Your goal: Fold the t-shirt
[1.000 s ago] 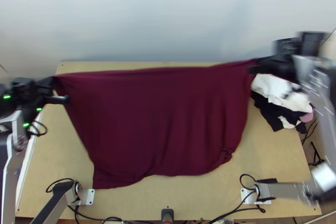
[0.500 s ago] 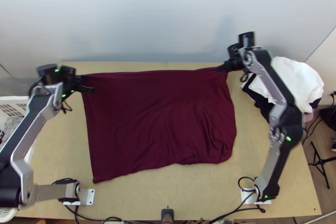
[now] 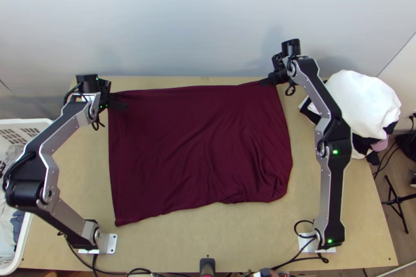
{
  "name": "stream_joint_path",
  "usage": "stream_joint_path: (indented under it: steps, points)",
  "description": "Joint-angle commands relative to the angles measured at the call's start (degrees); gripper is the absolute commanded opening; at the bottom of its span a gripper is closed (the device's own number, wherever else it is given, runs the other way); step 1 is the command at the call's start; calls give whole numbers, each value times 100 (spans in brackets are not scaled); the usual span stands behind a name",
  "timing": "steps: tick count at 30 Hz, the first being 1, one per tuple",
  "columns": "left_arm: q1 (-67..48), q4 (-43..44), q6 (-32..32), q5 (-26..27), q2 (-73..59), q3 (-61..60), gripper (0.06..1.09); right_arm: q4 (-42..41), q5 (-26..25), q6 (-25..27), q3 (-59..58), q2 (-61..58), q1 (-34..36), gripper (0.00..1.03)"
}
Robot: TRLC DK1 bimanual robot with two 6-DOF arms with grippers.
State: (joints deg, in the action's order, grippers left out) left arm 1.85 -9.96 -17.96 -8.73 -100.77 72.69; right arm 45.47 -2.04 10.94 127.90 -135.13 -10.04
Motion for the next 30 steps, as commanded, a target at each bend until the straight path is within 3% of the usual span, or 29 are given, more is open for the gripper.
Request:
stream_joint_path:
  steps: [1,4,10,16,21,30]
  points:
    - [167,-340,11,-208,-417,193,10,234,-86,57,359,-391,-59,3]
    - [61,-797,-120,-155,-206,-35,10,849,-77,31,113,-154,-191,3]
    - [-18,-1008,-200,223,928,-984,10,893,-68,-74,-1197,1059,-367,3]
    - [-440,-2274,-349,451,1859,-1397,10,1420,-59,-259,-2287,1850,-516,3]
    - [-431,-2740,-560,592,2519,-1837,10,1438,-68,-224,-3377,2421,-543,3]
    - [-308,-2687,-850,583,2765,-2540,10,1271,-77,-250,-4203,2790,-437,3]
